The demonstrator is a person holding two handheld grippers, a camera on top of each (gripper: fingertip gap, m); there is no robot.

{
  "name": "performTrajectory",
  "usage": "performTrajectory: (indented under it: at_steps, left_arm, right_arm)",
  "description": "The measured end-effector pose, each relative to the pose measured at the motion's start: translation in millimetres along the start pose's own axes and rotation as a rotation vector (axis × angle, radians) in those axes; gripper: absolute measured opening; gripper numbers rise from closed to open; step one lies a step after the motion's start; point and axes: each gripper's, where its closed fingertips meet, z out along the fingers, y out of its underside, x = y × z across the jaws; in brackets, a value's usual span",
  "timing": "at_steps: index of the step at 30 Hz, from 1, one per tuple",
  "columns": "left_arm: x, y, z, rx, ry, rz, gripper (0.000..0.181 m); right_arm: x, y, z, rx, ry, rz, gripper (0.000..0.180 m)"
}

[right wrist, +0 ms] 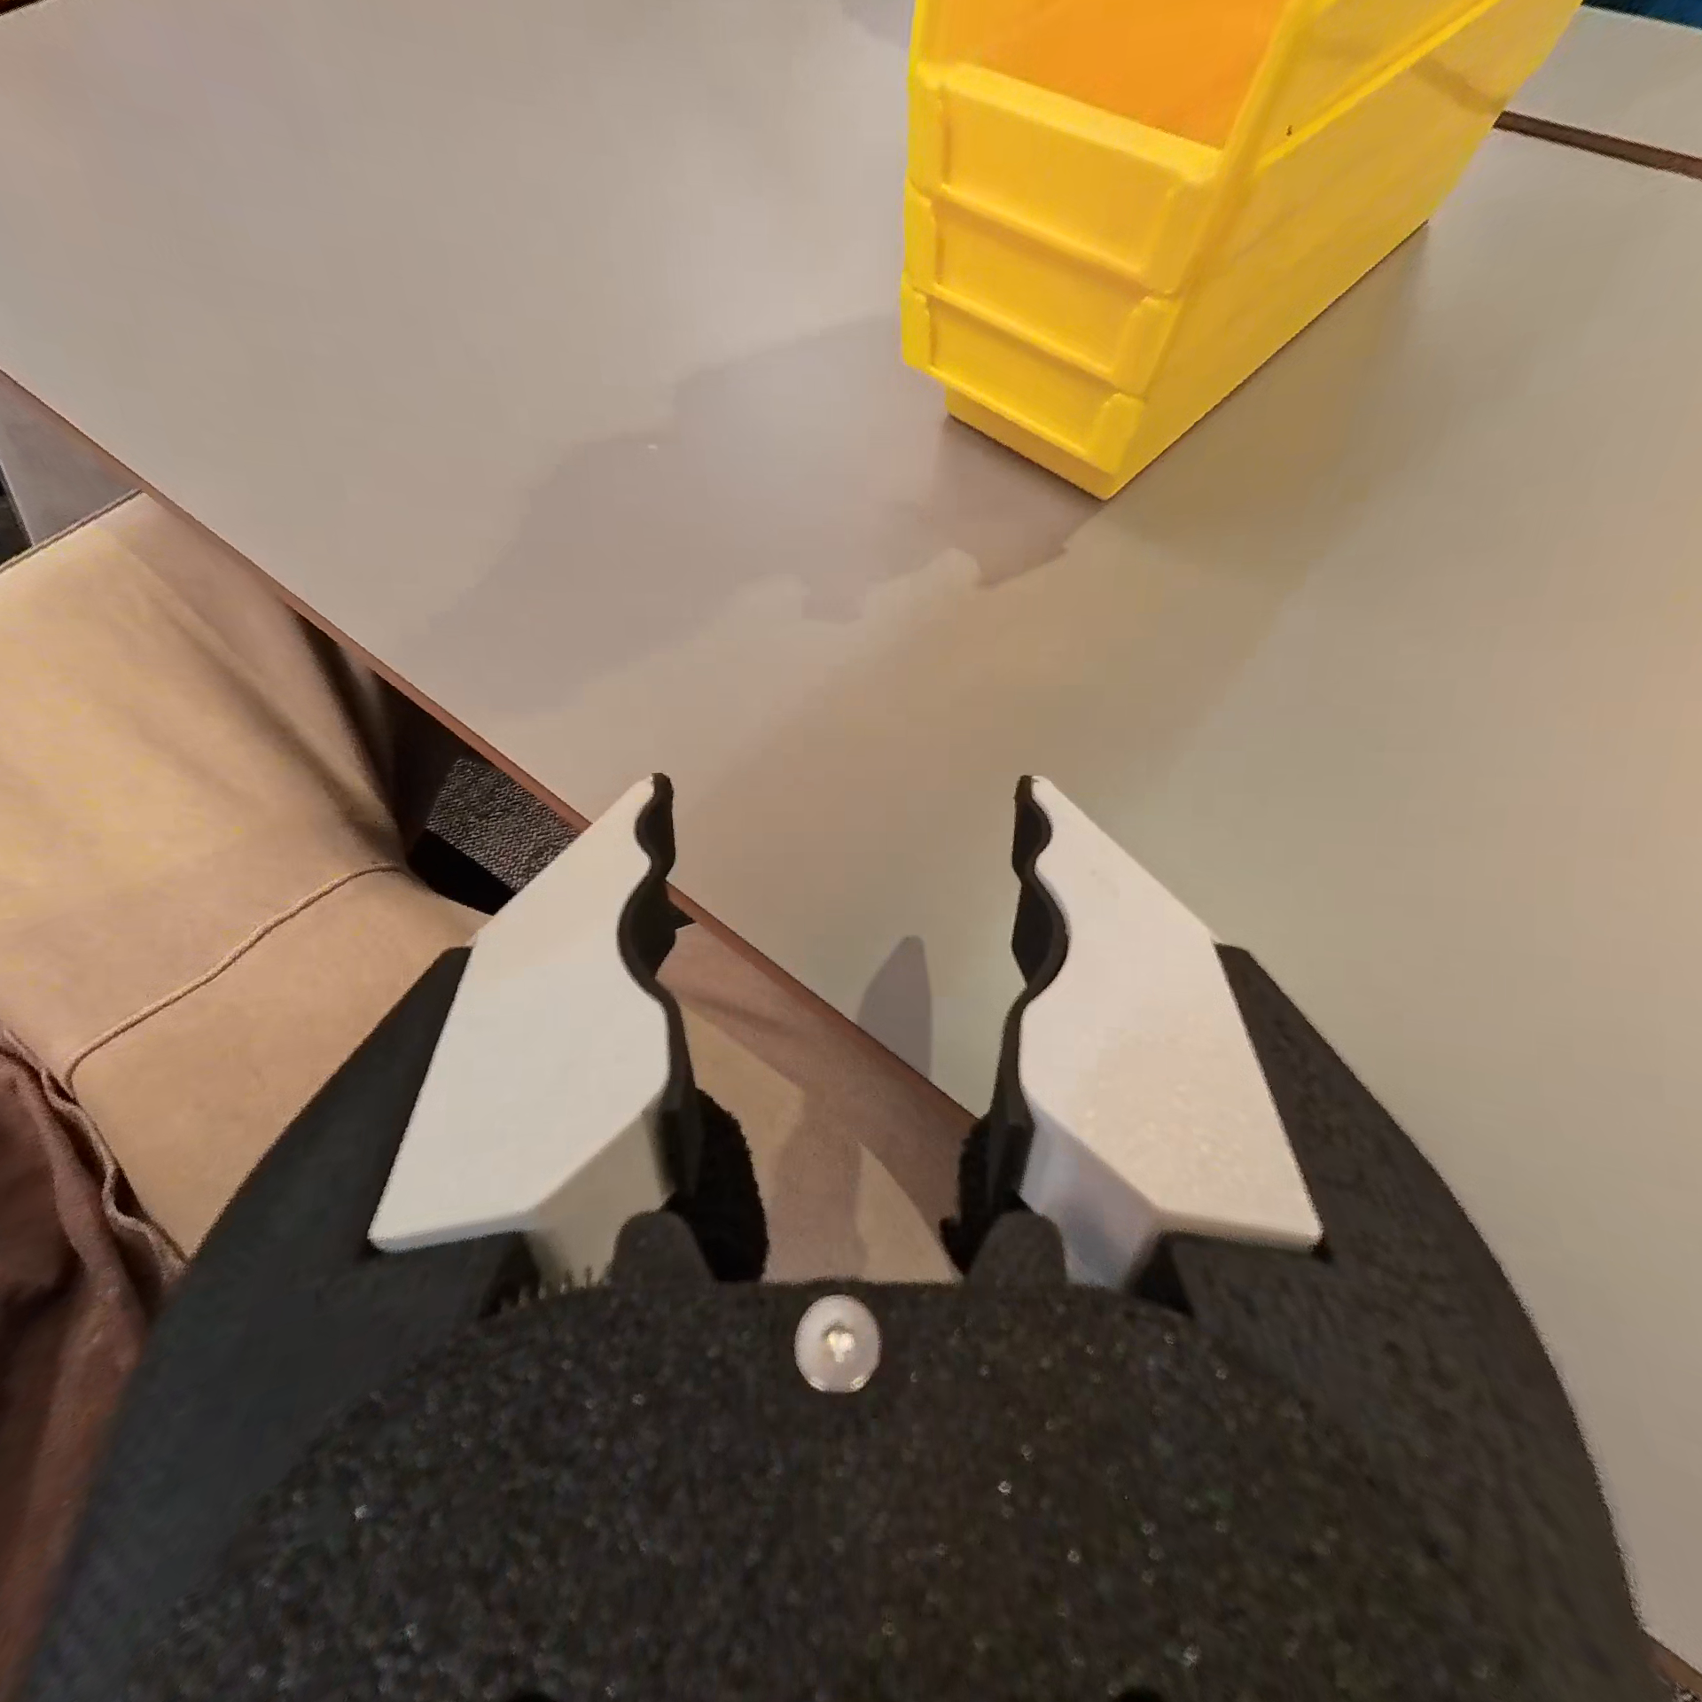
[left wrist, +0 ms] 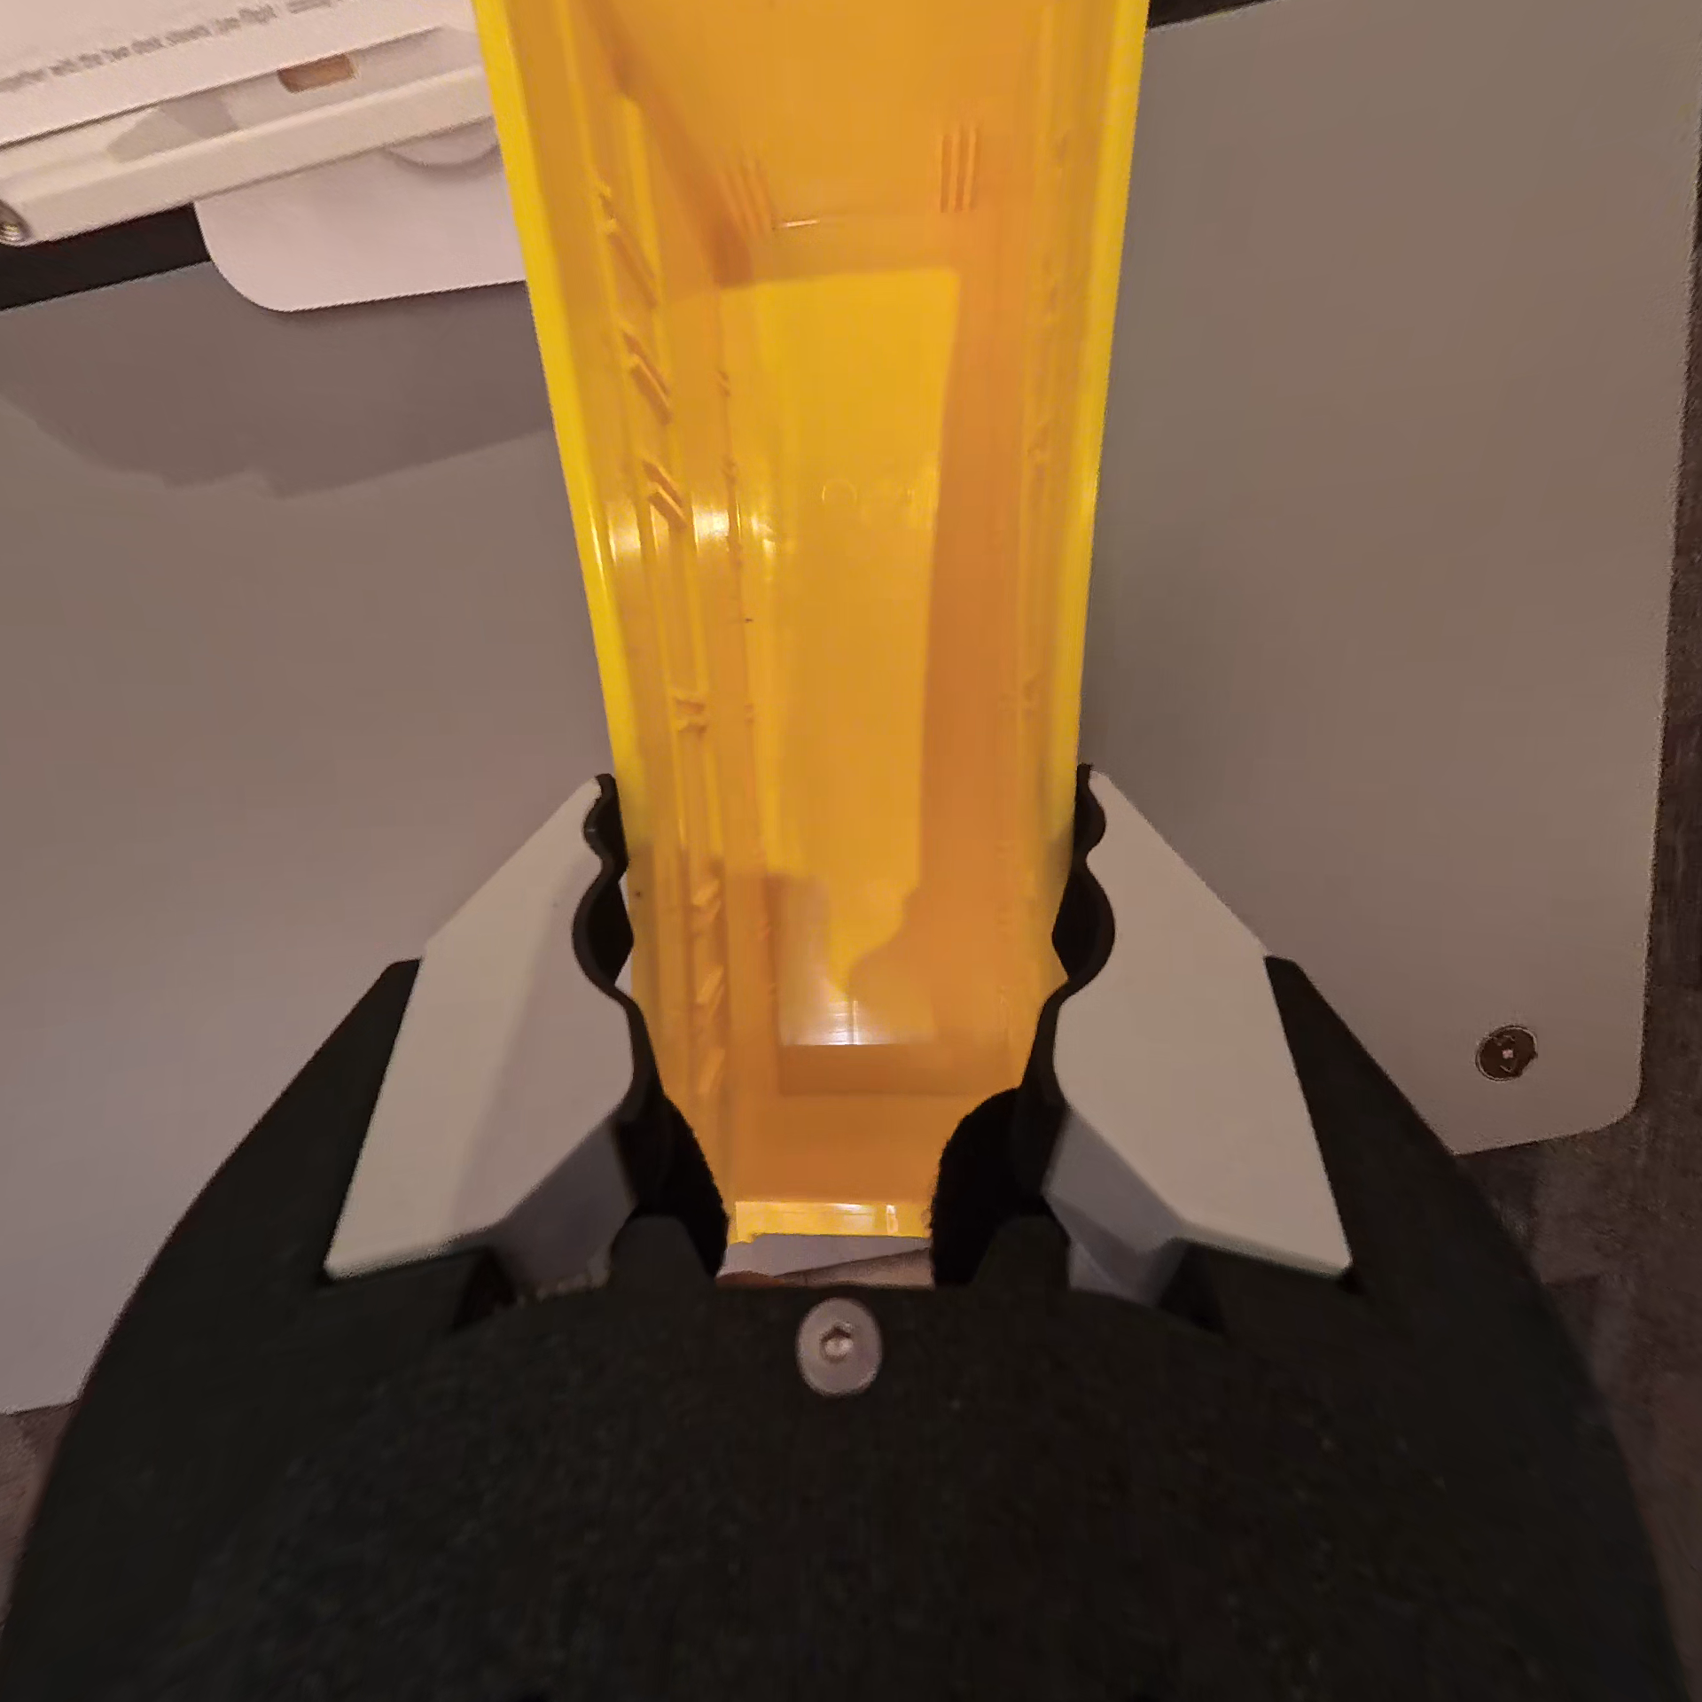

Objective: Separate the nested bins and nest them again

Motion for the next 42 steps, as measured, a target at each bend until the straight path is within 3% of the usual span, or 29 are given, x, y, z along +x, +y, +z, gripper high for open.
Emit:
performTrajectory:
  at_steps: [14,20,25,42]
  left_arm:
    - [9,9,63,0.013,-0.092,-0.013,0.100]
    - [10,4,68,0.053,-0.075,-0.043,0.109]
    - [13,15,74,0.028,-0.059,-0.139,0.129]
    - [-2,40,66,0.010,-0.098,-0.270,0.126]
  right_arm:
    - [-1,2,0,-0.010,-0.014,0.005,0.073]
    - [-2,5,1,-0.025,-0.016,-0.003,0.073]
    - [-3,7,4,-0.038,-0.012,-0.017,0.073]
    - [-5,12,8,-0.068,0.006,-0.048,0.073]
